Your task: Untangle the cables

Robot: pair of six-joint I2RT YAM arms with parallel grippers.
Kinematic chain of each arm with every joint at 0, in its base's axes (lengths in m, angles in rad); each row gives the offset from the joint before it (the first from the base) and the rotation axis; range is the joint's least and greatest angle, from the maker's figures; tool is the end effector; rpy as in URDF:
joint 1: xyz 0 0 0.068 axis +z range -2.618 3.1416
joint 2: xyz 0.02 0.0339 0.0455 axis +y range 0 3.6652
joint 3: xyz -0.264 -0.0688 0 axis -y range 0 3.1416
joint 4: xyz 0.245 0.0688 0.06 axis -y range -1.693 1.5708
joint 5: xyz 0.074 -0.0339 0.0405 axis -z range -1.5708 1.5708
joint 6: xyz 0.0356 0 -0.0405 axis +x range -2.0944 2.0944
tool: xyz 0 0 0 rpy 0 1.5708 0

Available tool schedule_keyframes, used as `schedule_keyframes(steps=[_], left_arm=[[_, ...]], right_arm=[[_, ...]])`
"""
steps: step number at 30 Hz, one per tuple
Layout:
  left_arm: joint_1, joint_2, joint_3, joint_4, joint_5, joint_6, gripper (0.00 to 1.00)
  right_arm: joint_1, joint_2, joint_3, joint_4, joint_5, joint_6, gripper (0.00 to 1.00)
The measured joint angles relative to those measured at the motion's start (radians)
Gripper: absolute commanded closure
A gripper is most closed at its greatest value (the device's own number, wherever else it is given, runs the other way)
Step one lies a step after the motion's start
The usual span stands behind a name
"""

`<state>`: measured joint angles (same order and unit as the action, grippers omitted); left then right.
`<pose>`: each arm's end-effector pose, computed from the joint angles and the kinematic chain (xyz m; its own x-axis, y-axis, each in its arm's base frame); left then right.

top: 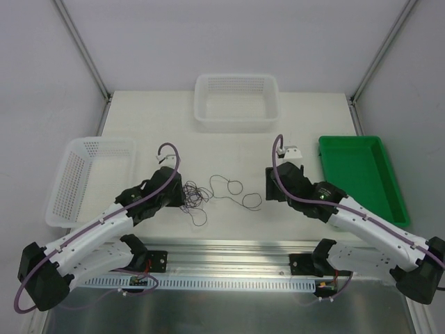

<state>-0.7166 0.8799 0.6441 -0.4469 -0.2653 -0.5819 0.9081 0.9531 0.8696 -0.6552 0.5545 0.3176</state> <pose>0.1480 -0.1165 0.2497 -0.6615 -0.1272 -0.7391 0.1399 0.9473 -0.2882 0.1337 0.1409 0.2979 -0.5281 -0.2451 -0.8131 -0.2798 0.9542 -0.1059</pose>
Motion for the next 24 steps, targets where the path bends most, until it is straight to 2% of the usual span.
schedule_keyframes(steps=[7,14,19,24], left_arm=[[-0.016,-0.010,-0.069,0.055,0.138,0.003,0.97],[-0.018,-0.079,-0.113,0.078,0.196,0.010,0.96],[-0.018,-0.093,-0.118,0.087,0.210,0.010,0.96],[-0.018,-0.095,-0.127,0.092,0.213,0.010,0.96]], right_arm=[[0.023,0.099,0.002,0.159,-0.253,-0.121,0.33],[0.026,0.420,0.102,0.375,-0.525,-0.247,0.37],[0.026,0.601,0.181,0.481,-0.649,-0.280,0.42],[0.026,0.712,0.233,0.551,-0.729,-0.286,0.46]])
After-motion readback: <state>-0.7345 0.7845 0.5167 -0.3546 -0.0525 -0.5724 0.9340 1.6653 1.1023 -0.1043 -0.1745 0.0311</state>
